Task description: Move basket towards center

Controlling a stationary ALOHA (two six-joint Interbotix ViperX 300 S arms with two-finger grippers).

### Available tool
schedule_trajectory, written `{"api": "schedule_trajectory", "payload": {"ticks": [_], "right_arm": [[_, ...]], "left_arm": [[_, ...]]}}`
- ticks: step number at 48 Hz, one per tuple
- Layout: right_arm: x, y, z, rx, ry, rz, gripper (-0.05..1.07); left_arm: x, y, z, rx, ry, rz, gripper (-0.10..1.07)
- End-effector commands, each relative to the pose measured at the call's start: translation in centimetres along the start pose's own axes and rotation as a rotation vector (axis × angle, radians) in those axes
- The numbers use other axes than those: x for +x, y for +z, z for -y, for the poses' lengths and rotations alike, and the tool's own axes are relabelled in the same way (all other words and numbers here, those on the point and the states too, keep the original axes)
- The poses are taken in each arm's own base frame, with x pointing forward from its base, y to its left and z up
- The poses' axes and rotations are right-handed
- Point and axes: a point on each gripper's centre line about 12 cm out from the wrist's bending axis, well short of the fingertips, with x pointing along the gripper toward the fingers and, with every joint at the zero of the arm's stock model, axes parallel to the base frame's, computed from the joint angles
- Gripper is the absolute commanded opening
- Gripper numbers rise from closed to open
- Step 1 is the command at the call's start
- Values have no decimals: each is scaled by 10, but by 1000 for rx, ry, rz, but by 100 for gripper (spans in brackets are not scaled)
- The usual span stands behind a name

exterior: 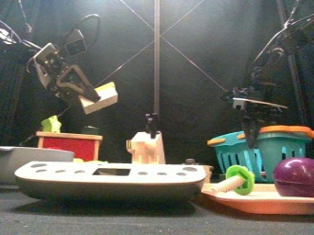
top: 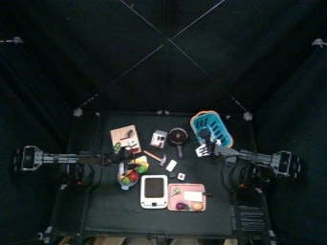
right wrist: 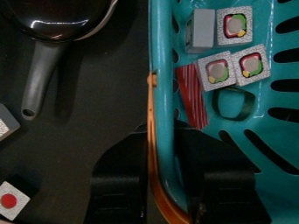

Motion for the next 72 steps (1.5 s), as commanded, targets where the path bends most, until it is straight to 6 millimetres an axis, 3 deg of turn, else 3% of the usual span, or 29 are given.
{"api": "schedule_trajectory", "payload": {"ticks": [1, 29, 57, 72], "right_arm": [[-4, -2, -3, 61, 22, -29, 52], [-30, -29, -56, 207, 171, -144, 52], [-27, -56, -120, 155, 220, -182, 52], [-26, -55, -118, 146, 189, -180, 52]], "left_arm": [[0, 5, 1, 1, -8, 20, 70], [0, 2, 1, -9, -6, 12, 70], [0, 2, 1, -9, -6, 12, 70], [0, 2, 2, -8, -8, 13, 70]]}}
